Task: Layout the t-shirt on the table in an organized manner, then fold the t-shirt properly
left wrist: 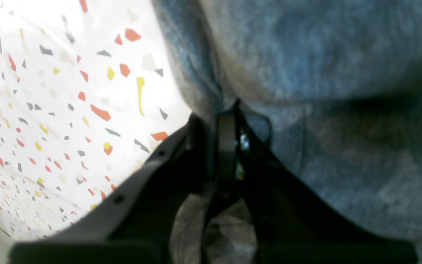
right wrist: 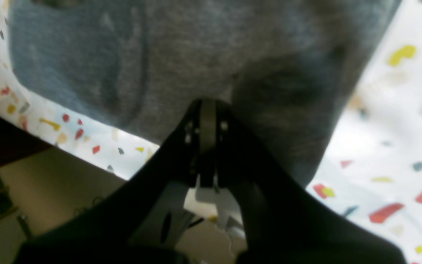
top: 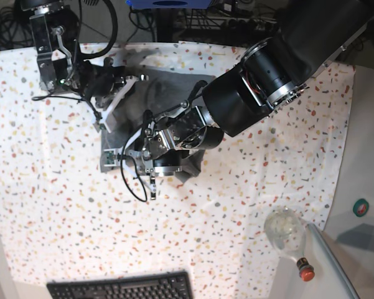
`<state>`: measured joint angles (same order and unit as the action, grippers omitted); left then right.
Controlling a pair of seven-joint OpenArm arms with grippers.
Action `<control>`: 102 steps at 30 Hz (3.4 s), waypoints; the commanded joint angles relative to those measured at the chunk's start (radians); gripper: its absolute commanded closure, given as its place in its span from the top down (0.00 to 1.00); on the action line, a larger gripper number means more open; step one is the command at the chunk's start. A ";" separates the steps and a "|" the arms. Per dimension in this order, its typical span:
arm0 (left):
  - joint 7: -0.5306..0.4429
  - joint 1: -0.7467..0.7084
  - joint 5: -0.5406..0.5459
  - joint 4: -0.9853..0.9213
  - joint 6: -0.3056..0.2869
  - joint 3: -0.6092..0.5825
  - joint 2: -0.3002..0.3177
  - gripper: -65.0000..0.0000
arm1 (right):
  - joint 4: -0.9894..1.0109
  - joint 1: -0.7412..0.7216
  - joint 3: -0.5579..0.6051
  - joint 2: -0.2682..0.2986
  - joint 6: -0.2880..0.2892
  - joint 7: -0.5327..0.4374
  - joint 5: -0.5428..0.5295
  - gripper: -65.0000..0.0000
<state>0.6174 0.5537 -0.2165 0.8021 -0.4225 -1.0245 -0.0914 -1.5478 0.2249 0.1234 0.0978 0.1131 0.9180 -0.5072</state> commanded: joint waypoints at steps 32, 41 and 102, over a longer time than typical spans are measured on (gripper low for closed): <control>0.149 0.035 -0.004 0.178 0.000 0.003 0.026 0.35 | -0.176 0.029 -0.081 0.016 0.000 0.056 -0.012 0.00; 0.163 0.055 -0.002 0.242 0.000 0.034 0.029 0.90 | -0.179 0.029 -0.081 0.015 0.000 0.056 -0.014 0.00; -1.112 -0.840 -0.002 -0.802 0.251 0.655 0.135 0.00 | 1.331 0.113 0.430 0.058 0.010 -1.097 -0.012 0.00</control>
<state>-0.4911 -0.2710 -0.2161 0.0742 -0.1654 -0.3683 0.0483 -0.1997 0.3347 0.5602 0.1253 0.1249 -0.2104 -0.5190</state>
